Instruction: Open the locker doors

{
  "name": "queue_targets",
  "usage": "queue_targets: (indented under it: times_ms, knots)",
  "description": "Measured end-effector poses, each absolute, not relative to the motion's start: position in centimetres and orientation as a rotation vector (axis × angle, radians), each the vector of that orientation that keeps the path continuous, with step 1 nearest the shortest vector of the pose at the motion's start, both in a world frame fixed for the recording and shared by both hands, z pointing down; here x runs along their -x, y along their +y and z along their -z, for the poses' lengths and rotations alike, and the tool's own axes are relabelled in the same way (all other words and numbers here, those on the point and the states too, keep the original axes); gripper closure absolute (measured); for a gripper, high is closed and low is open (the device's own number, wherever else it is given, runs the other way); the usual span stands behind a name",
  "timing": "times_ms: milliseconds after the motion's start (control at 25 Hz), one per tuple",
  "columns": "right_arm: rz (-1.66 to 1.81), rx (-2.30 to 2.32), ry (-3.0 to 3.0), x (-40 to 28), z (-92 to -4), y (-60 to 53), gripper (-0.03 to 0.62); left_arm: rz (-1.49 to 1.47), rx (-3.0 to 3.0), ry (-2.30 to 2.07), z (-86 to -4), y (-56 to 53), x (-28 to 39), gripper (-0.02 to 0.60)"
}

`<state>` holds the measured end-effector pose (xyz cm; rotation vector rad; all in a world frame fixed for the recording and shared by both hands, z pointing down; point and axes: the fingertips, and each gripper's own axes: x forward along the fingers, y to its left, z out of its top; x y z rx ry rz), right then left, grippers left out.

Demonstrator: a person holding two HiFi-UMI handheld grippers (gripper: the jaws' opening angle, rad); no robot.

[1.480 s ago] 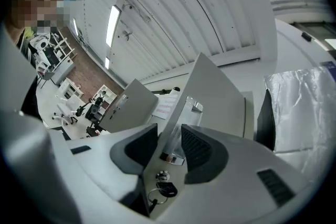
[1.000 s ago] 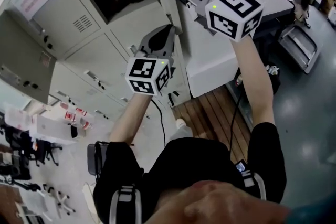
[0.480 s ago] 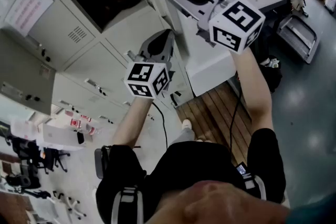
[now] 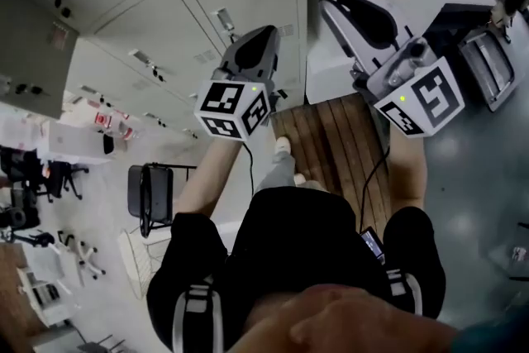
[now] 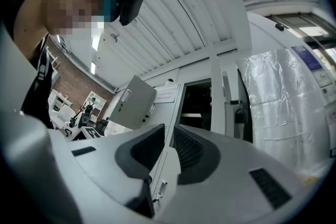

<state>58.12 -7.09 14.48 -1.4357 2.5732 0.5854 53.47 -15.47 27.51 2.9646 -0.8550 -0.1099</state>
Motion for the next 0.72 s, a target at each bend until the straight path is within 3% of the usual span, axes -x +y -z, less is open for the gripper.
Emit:
queue_targets:
  times_ms: [240, 720]
  knots:
    - [-0.603, 1.503, 2.688, -55.0, -21.5, -9.4, 0.525, 0.1, -2.86, -1.04, -31.4, -16.7, -48.6, 0.571]
    - [-0.315, 1.574, 2.648, -52.4, -31.3, -13.1, 0.533, 0.043, -2.752, -1.391, -35.6, -17.8, -41.3, 0.571]
